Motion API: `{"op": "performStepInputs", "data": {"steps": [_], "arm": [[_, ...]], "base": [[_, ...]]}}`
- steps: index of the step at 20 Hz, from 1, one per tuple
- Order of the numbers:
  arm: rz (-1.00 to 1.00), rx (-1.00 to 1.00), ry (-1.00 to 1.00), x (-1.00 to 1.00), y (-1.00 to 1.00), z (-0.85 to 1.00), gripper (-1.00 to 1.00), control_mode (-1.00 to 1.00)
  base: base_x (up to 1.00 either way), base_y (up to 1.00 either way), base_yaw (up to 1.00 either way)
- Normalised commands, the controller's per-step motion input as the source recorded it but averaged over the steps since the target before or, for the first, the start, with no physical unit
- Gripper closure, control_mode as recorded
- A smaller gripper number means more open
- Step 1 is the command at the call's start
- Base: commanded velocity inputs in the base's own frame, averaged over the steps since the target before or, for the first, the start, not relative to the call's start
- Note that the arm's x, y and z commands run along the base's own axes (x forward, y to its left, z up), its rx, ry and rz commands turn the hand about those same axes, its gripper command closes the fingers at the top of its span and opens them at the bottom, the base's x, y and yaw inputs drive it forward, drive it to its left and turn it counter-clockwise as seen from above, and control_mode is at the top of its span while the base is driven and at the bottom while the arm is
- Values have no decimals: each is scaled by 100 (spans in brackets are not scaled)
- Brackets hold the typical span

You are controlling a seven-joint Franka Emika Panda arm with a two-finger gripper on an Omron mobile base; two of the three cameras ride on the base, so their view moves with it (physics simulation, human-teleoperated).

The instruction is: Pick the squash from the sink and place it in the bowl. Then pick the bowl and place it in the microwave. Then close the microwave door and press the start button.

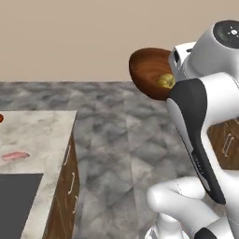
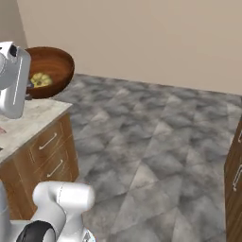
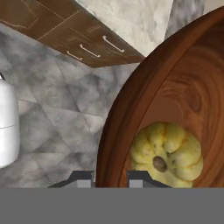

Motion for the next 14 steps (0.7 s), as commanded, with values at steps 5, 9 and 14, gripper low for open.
{"op": "performStepInputs", "data": {"steps": [5,9,14], "arm": [[0,0,0,0,0,0,100,100],[0,0,0,0,0,0,100,100],[0,0,0,0,0,0,100,100]], "base": [[-5,-56,-68],[0,-49,-69],[0,-34,-69]]}}
